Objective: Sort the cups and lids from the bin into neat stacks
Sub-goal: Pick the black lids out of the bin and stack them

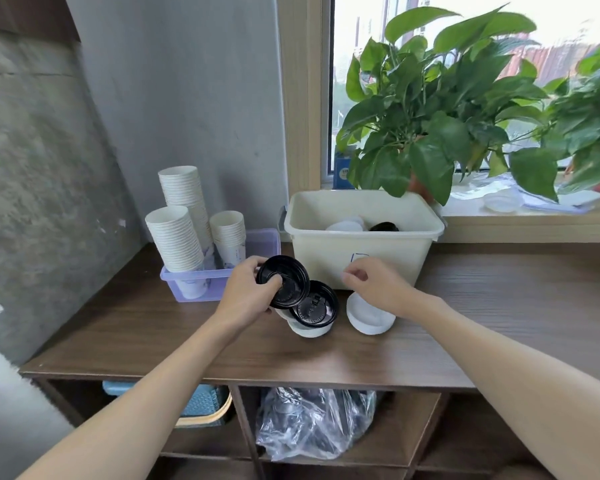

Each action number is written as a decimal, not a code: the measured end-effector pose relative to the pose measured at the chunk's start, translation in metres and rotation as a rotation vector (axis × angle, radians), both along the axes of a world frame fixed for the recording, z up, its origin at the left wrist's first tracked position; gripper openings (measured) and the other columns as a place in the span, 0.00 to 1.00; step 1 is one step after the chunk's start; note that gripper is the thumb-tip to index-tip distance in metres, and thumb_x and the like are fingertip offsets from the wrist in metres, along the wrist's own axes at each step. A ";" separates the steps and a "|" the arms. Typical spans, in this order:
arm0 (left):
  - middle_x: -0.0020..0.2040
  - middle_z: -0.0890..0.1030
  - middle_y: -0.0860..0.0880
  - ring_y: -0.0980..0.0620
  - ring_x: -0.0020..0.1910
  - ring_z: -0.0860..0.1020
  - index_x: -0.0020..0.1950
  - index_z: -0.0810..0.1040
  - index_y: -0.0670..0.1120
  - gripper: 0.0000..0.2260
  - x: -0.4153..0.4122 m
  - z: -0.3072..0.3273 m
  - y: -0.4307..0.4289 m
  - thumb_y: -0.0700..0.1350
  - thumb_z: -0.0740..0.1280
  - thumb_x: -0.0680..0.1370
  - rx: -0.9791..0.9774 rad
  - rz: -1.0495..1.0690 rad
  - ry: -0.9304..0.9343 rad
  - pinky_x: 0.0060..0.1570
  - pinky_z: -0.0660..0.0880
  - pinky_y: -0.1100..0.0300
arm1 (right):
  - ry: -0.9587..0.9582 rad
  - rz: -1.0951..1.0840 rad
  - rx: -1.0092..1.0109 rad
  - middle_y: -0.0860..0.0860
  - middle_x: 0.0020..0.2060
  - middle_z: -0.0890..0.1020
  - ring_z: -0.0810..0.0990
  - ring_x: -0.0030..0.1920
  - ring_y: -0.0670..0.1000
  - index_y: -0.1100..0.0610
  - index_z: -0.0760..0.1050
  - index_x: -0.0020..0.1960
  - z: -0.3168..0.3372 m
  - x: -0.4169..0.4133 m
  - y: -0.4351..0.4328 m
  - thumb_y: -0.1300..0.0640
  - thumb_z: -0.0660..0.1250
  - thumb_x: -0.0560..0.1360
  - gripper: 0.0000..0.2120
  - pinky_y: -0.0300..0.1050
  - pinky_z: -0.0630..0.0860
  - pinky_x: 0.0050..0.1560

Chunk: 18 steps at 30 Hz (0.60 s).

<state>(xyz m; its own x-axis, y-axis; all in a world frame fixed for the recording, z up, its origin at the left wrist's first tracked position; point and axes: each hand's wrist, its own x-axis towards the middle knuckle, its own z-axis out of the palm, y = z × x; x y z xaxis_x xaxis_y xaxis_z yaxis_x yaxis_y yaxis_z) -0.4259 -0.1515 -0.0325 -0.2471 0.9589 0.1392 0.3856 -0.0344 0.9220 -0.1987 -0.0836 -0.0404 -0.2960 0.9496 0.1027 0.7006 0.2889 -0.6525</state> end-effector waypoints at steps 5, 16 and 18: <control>0.51 0.82 0.45 0.47 0.44 0.82 0.54 0.78 0.47 0.08 0.000 0.000 0.001 0.40 0.68 0.76 0.007 0.007 -0.002 0.28 0.77 0.59 | -0.094 0.067 -0.063 0.44 0.43 0.81 0.80 0.48 0.48 0.51 0.77 0.54 0.004 -0.022 -0.007 0.47 0.72 0.71 0.14 0.44 0.72 0.56; 0.52 0.82 0.49 0.50 0.48 0.82 0.60 0.75 0.53 0.14 -0.018 0.004 -0.011 0.40 0.67 0.77 0.031 0.057 -0.084 0.33 0.78 0.59 | 0.203 -0.057 0.058 0.46 0.32 0.78 0.75 0.33 0.45 0.52 0.77 0.41 0.019 -0.020 -0.012 0.62 0.69 0.73 0.06 0.38 0.73 0.37; 0.54 0.82 0.50 0.50 0.51 0.82 0.61 0.75 0.54 0.15 -0.018 0.004 -0.012 0.40 0.67 0.77 0.046 0.071 -0.074 0.41 0.81 0.54 | 0.265 -0.077 0.105 0.47 0.31 0.77 0.73 0.33 0.46 0.51 0.76 0.38 0.029 -0.018 -0.013 0.63 0.69 0.73 0.08 0.39 0.73 0.38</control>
